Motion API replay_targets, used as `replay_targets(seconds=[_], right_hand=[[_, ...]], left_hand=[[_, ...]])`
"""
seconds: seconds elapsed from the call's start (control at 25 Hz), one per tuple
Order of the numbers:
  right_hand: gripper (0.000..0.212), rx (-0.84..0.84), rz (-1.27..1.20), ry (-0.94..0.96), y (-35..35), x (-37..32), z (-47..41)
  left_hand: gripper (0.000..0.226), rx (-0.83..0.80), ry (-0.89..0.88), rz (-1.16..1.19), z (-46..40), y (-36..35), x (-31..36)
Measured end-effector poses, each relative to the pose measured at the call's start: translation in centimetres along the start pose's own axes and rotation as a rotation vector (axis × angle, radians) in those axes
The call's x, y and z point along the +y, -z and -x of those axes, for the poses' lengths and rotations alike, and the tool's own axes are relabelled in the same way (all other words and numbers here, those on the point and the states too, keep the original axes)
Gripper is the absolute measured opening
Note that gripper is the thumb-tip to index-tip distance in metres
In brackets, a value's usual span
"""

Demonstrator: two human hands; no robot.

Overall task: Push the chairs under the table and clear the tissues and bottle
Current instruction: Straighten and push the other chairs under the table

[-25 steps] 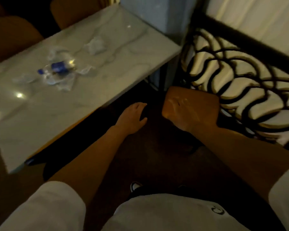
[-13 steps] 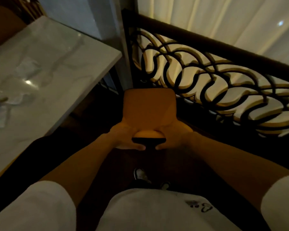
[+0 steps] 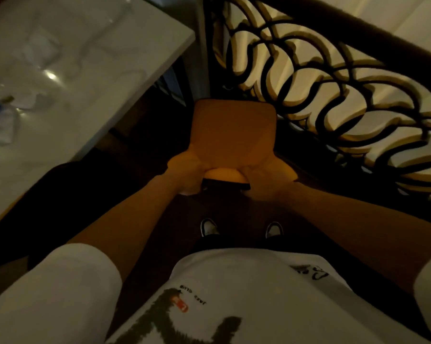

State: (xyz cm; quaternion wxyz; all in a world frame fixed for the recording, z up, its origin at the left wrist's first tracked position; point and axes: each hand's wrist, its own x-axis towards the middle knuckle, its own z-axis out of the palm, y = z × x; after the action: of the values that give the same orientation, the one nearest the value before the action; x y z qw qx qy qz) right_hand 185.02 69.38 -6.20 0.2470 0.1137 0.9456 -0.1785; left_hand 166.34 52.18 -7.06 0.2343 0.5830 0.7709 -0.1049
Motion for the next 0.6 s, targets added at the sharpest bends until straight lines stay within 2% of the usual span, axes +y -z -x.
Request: replay_targets(seconds=[0.16,0.24,0.4,0.48,0.6], right_hand=[[0.065,0.002,-0.052,0.051,-0.9,0.5,1.1],[0.063,0.023,0.014,0.099,-1.3,1.3,2.1],[0.044,-0.009,0.132,0.206,-3.0,2.4,3.8],[0.042,-0.025,0.152,0.269,-2.7,2.2,3.7],[0.041,0.002,0.307,0.367,-1.9,1.1,3.0]], left_hand=[[0.034,-0.028,0.164,0.155,0.9,-0.2,1.9],[0.032,-0.016,0.243,0.227,2.2,-0.8,3.8],[0.033,0.03,0.349,0.291,5.7,-3.7,8.0],[0.03,0.06,0.387,0.32,6.6,-5.0,8.7],[0.027,0.048,0.461,0.36,7.9,-6.1,8.7]])
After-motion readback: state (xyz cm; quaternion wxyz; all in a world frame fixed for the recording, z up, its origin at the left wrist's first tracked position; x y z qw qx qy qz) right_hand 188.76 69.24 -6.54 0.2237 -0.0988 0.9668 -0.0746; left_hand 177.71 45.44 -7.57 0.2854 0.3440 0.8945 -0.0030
